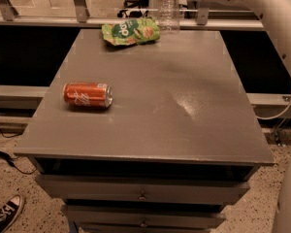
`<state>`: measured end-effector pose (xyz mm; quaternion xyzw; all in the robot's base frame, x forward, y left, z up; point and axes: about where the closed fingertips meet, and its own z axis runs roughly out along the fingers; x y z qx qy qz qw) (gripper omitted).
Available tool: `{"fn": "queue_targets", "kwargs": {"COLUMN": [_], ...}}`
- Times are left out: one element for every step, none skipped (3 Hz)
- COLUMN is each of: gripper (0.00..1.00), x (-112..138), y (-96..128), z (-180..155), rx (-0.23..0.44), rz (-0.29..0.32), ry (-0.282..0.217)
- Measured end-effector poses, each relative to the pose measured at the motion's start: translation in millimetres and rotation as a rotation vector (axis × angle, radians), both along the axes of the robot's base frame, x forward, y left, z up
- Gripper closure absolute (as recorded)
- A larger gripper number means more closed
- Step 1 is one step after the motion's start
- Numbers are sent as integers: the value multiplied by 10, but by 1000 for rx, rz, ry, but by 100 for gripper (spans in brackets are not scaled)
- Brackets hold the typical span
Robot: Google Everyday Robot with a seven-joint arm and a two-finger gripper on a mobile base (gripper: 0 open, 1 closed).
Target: Move water bottle near green rice chip bag
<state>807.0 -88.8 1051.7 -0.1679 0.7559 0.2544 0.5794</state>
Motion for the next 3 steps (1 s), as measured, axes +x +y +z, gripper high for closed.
{"fn": "queue_targets", "kwargs": {"gripper": [100,100,100], "x": [73,181,338], "y": [107,172,206], "z": [-111,-86,-68], "rx": [-25,-26,-49], "rz": [5,22,58], "ry": [-134,-266,-372]}}
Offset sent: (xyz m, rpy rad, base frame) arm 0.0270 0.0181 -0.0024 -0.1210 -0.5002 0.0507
